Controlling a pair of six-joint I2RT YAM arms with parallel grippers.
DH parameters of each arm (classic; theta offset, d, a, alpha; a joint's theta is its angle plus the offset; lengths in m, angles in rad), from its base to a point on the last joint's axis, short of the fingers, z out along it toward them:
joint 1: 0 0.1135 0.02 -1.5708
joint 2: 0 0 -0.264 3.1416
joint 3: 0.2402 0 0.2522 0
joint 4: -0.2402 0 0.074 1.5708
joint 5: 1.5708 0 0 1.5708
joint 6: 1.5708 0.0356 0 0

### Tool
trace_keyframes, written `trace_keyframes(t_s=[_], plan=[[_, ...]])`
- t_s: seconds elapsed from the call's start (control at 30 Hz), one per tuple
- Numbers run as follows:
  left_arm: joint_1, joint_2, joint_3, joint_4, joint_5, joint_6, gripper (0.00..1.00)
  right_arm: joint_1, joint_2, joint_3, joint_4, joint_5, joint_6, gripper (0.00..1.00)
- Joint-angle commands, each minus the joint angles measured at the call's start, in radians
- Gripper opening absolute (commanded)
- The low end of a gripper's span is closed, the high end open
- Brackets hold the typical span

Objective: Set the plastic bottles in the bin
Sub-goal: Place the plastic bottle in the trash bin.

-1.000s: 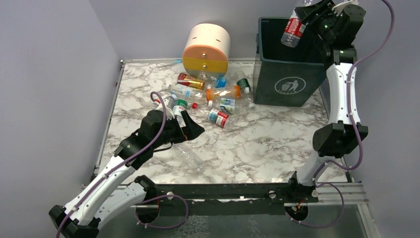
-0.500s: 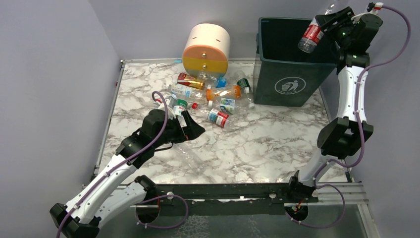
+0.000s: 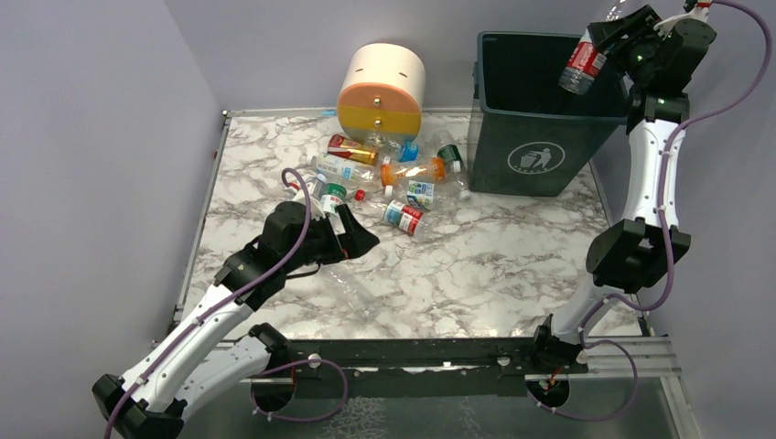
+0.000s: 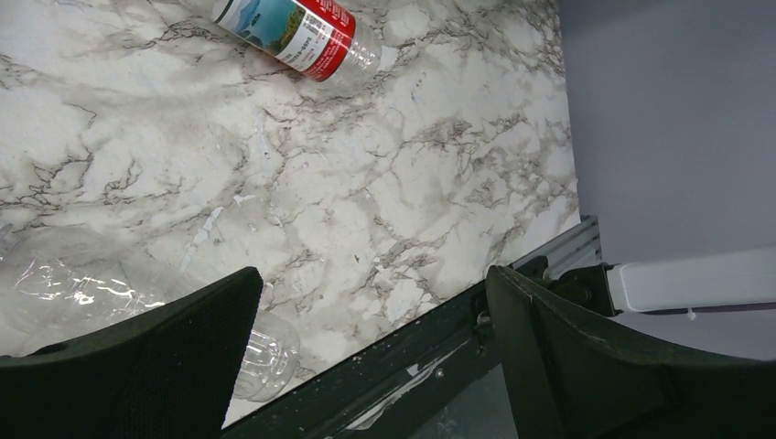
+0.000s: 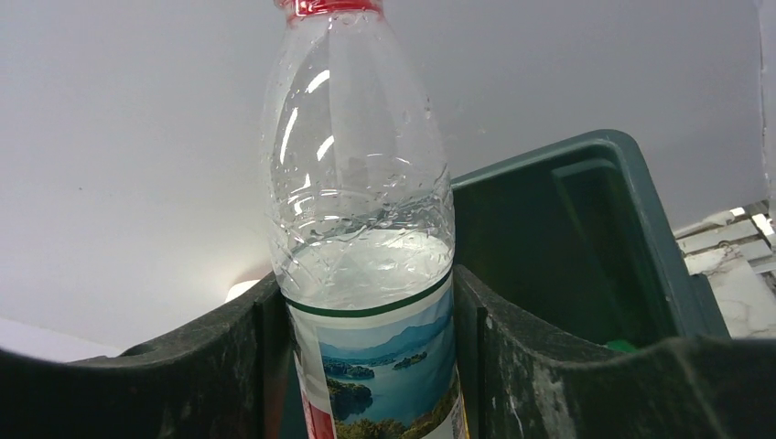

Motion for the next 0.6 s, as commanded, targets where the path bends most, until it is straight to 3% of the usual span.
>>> trace_keyframes(t_s=[0.0, 0.1, 0.4, 0.57], plan=[[0.002, -0.018, -0.002, 0.019, 0.019, 0.013, 0.99, -0.001, 0.013, -0.001, -0.015, 0.033, -0.039, 0.60], [0.002, -0.023, -0.006, 0.016, 0.018, 0.011, 0.99, -0.001, 0.019, -0.002, -0.019, 0.033, -0.040, 0.63], [0.002, -0.026, -0.008, 0.015, 0.018, 0.010, 0.99, -0.001, 0.030, 0.000, -0.039, 0.033, -0.044, 0.86], [0.002, -0.026, -0.009, 0.016, 0.017, 0.008, 0.99, 0.000, 0.008, 0.006, -0.057, 0.013, -0.027, 0.91]])
